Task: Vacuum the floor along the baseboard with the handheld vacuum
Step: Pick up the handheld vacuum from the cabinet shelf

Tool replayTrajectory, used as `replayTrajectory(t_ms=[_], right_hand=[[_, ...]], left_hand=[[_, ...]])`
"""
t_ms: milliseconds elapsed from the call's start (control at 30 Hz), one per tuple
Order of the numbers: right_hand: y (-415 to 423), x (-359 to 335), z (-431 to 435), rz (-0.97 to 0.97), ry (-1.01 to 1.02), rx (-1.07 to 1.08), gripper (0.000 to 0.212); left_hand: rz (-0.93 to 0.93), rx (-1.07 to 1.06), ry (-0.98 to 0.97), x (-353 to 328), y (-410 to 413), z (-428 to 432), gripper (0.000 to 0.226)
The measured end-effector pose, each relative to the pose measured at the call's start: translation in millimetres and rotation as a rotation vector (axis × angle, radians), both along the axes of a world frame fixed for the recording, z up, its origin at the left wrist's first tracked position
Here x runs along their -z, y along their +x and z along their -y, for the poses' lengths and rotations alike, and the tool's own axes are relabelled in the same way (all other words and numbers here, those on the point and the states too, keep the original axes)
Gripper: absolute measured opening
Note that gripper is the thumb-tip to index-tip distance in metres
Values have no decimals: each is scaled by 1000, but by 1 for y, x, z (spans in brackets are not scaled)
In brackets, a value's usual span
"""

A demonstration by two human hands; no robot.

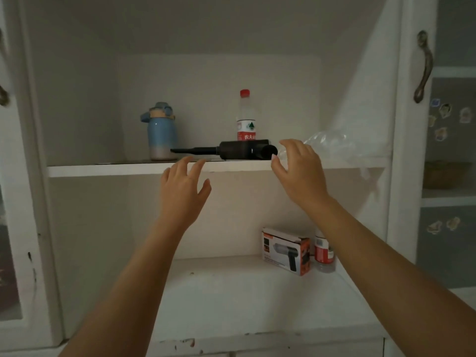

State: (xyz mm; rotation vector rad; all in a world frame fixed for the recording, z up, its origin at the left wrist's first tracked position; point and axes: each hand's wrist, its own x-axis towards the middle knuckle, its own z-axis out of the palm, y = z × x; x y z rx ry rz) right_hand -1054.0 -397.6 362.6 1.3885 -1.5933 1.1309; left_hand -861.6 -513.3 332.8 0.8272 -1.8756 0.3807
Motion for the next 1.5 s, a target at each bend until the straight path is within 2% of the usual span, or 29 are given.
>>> replayTrajectory(t_ms=[267, 467, 633, 833, 1167, 1500], right_hand=[[-16, -37, 50, 125, 260, 158, 47], [-14, -44, 76, 238, 348, 206, 48], [-11, -51, 79, 285, 370, 214, 36], [-10, -49, 77, 280, 279, 227, 25], [-1, -47, 48, 254, 67, 232, 36], [17, -24, -8, 286, -131, 241, 36]], left_hand=[[76, -58, 40, -6, -5, 27, 49], [86, -61, 6, -3, -2, 34, 47], [77, -32, -19, 0, 2, 36, 45], [76, -31, -32, 1, 2, 37, 46], [53, 38, -27, 3, 8, 34, 45], [-11, 157, -91, 8, 14, 17, 41]])
